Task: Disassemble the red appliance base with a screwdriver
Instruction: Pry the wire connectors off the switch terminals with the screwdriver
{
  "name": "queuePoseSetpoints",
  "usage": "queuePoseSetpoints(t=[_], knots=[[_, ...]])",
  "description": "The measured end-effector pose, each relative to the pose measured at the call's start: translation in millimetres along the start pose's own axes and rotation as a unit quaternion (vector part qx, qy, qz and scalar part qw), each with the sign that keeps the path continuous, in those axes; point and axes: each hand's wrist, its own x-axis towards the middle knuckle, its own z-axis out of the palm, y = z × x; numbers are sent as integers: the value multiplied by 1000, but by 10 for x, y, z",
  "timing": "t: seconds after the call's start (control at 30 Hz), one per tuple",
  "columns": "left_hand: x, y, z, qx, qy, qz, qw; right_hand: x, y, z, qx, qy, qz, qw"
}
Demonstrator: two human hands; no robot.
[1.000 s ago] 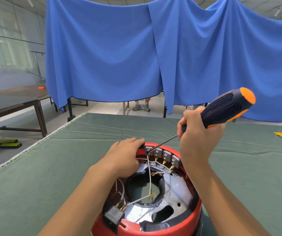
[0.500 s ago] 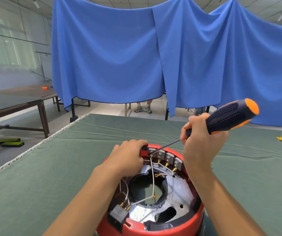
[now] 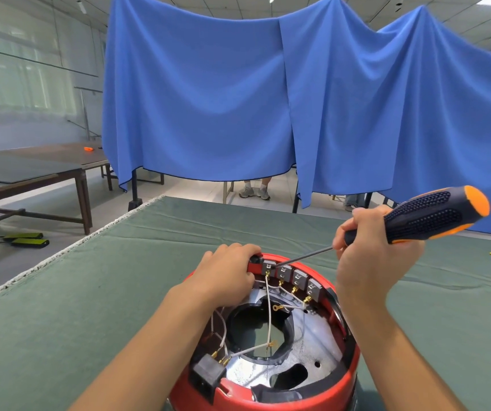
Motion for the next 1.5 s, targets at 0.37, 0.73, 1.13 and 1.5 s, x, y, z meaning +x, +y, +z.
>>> queuePoseSetpoints(t=[0.37, 0.73, 1.13, 1.5], knots=[[-8, 20, -6, -12, 11, -3, 1000, 43, 53, -94, -25, 24, 19, 999], [-55, 16, 6, -25, 19, 17, 999, 136, 61, 20, -25, 19, 28, 999], [-74, 33, -33, -20, 11, 17, 1000, 324, 157, 12, -23, 77, 91, 993], [-77, 37, -42, -21, 4, 18, 1000, 560, 326, -22, -28, 102, 163, 981]])
